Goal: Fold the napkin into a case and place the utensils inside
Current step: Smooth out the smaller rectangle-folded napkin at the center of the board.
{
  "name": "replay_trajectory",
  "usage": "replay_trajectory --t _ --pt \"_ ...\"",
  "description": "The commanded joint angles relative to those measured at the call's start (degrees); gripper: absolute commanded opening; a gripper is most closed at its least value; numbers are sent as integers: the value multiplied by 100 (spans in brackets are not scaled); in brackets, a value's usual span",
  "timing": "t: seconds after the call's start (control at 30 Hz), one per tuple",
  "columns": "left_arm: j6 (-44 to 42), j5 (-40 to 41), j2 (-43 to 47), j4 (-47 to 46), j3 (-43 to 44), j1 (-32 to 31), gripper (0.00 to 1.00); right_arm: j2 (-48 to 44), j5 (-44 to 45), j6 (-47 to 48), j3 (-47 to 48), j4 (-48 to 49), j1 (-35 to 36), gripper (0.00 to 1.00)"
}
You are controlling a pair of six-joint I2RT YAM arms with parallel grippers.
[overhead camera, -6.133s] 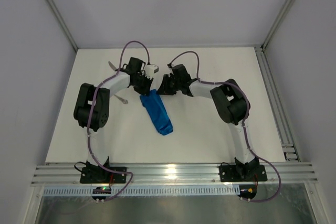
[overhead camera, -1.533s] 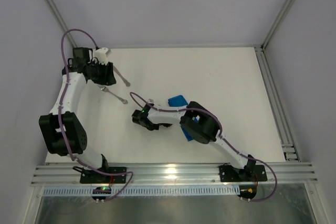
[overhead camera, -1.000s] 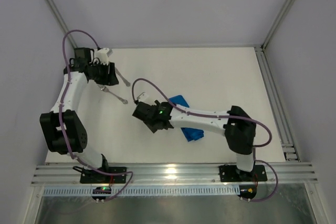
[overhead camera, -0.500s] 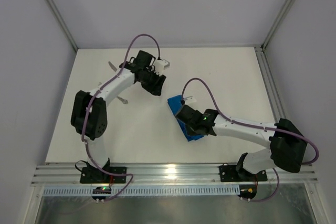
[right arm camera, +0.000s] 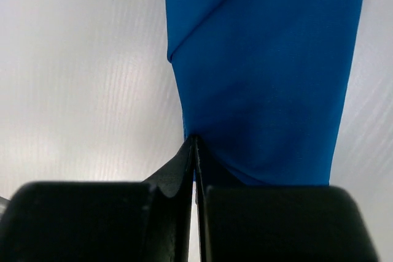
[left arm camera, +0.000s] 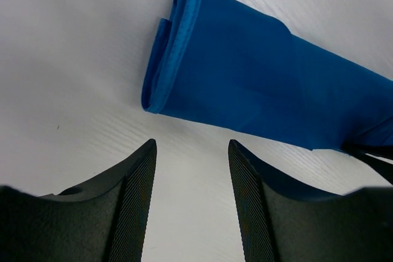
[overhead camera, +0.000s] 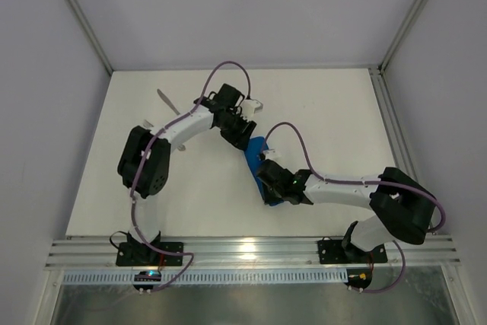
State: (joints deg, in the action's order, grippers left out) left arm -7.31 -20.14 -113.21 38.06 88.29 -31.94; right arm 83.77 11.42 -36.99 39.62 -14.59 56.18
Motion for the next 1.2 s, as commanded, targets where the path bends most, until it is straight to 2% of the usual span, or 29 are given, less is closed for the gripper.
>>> replay_trajectory --t 0.0,0.23,0.33,0.6,0.87,1.03,1.17 --pt "142 -87 -34 -255 92 -145 53 237 -43 -89 -156 290 -28 4" --pt "54 54 -351 -467 328 -154 59 193 -210 447 -42 395 -143 4" --pt "28 500 -605 -449 539 -154 59 166 -350 544 20 492 -143 4" --pt "-68 1021 -1028 -361 593 -154 34 -193 -307 641 134 194 -143 4" --pt "-148 968 -738 -467 329 -154 35 -1186 -140 386 196 -44 -169 6" --pt "-130 951 -676 -475 338 -154 36 -1109 -26 -18 -164 -44 -406 6" --pt "-113 933 -615 -466 338 -154 36 -819 -61 -220 -551 333 -450 4"
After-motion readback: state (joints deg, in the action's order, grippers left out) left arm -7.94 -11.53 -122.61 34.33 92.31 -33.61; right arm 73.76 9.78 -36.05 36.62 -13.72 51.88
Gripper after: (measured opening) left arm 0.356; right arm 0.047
